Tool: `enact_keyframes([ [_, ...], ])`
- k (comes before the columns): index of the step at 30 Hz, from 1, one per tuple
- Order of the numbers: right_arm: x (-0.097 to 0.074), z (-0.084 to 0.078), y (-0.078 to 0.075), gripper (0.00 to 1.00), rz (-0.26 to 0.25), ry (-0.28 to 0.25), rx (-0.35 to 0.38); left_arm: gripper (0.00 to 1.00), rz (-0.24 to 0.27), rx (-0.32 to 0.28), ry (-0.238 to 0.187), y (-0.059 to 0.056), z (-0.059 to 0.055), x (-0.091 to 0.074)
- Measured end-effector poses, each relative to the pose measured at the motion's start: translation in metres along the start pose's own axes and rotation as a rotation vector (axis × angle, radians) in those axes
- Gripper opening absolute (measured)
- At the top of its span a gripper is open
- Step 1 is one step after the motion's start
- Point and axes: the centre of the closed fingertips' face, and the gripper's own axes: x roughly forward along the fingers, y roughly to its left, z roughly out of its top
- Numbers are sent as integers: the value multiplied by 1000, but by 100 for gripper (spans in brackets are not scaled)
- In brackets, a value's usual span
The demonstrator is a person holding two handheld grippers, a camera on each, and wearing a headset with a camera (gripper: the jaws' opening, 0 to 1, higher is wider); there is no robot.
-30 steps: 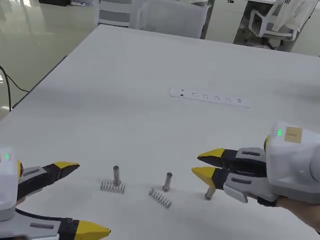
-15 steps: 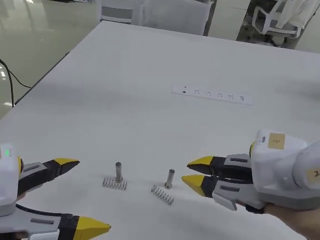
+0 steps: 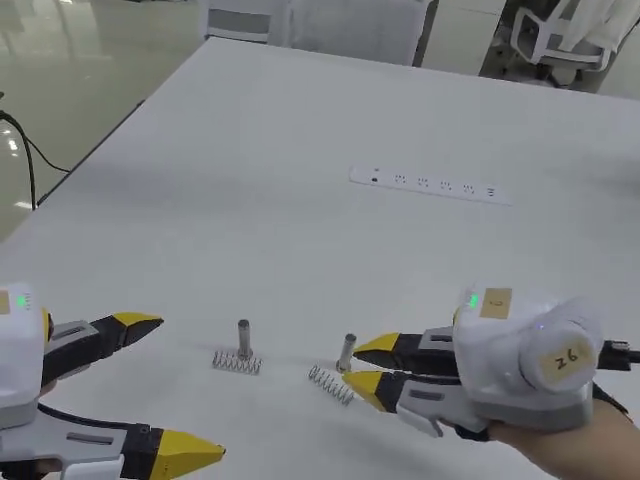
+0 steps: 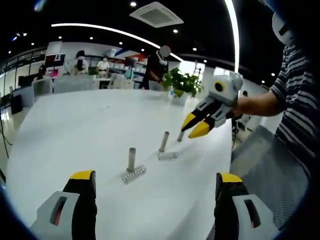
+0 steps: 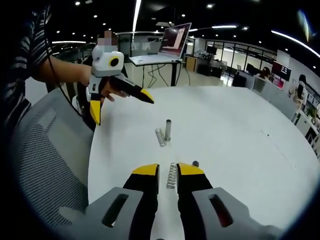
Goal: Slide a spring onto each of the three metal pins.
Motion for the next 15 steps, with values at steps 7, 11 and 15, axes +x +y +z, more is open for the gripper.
enact_keyframes([
  [7, 12, -13, -2, 11, -1, 33, 12, 97, 2, -1, -8, 1, 2, 0],
  [11, 18, -21, -3, 12, -8, 55, 23, 97, 0, 1, -3, 1, 1, 0],
  [15, 24, -32, -3, 12, -10, 91, 20, 97, 2, 0, -4, 1, 1, 0],
])
